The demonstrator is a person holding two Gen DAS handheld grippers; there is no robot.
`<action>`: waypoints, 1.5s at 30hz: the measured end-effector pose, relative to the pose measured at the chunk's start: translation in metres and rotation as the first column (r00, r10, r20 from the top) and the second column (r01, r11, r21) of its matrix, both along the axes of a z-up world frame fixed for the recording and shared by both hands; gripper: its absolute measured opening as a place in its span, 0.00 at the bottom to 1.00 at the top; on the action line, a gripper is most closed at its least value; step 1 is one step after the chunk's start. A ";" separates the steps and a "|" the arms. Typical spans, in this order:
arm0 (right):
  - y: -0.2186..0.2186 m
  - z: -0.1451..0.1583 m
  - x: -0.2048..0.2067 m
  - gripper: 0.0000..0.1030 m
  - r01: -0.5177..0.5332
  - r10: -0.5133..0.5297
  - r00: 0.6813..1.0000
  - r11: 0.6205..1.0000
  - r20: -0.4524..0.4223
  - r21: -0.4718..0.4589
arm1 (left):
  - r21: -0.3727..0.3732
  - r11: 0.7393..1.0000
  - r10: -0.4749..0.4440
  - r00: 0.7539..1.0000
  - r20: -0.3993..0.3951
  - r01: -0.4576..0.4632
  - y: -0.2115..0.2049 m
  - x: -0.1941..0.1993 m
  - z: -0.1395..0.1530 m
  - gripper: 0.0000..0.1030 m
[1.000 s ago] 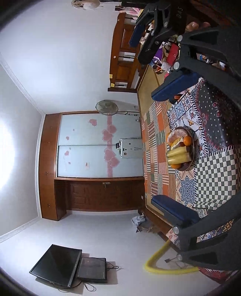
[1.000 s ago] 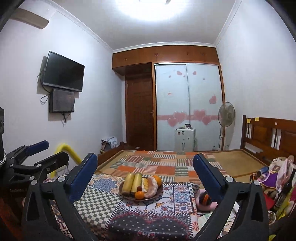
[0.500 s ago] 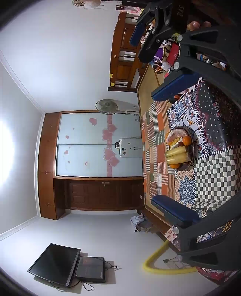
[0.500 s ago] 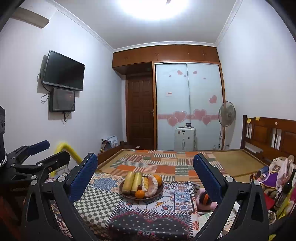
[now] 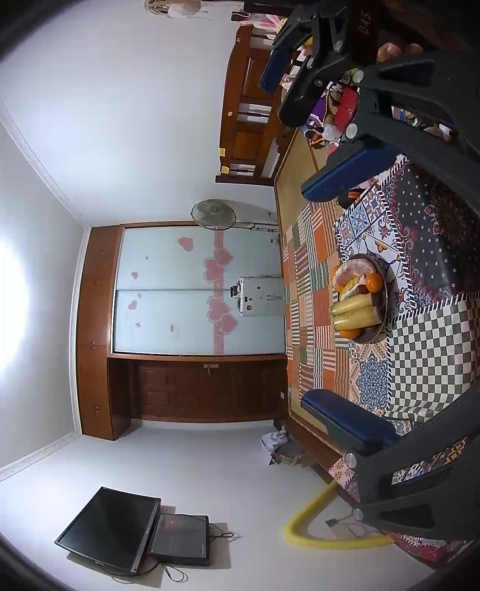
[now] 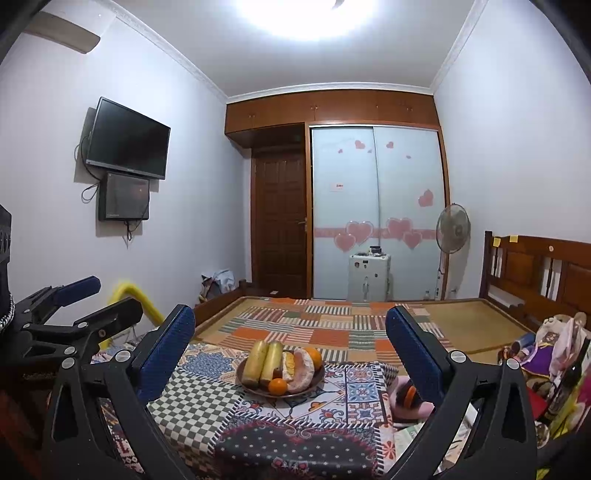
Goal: Organize fruits
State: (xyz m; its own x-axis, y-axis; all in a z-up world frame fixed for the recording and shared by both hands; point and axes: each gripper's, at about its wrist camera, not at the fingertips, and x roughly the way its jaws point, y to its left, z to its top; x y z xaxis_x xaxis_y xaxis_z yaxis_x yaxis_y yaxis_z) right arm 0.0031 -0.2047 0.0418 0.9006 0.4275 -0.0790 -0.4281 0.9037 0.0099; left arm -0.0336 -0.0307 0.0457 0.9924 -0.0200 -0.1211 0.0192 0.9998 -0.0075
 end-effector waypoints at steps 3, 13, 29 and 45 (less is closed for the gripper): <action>-0.001 0.001 -0.001 1.00 -0.001 0.001 1.000 1.000 0.000 0.002 | -0.002 1.000 0.001 1.000 0.001 -0.001 0.001 0.000 0.000 1.00; -0.004 0.002 -0.001 1.00 -0.011 0.011 1.000 1.000 -0.002 0.020 | -0.005 1.000 0.002 1.000 0.000 -0.002 0.000 0.000 0.002 1.00; -0.003 0.004 -0.002 1.00 -0.020 0.020 1.000 0.999 0.001 0.038 | -0.009 1.000 -0.001 1.000 -0.013 0.001 0.000 0.001 0.001 1.00; -0.002 0.002 -0.002 1.00 -0.026 0.026 1.000 0.999 0.000 0.037 | -0.021 1.000 -0.010 1.000 -0.017 0.010 0.002 0.000 0.000 1.00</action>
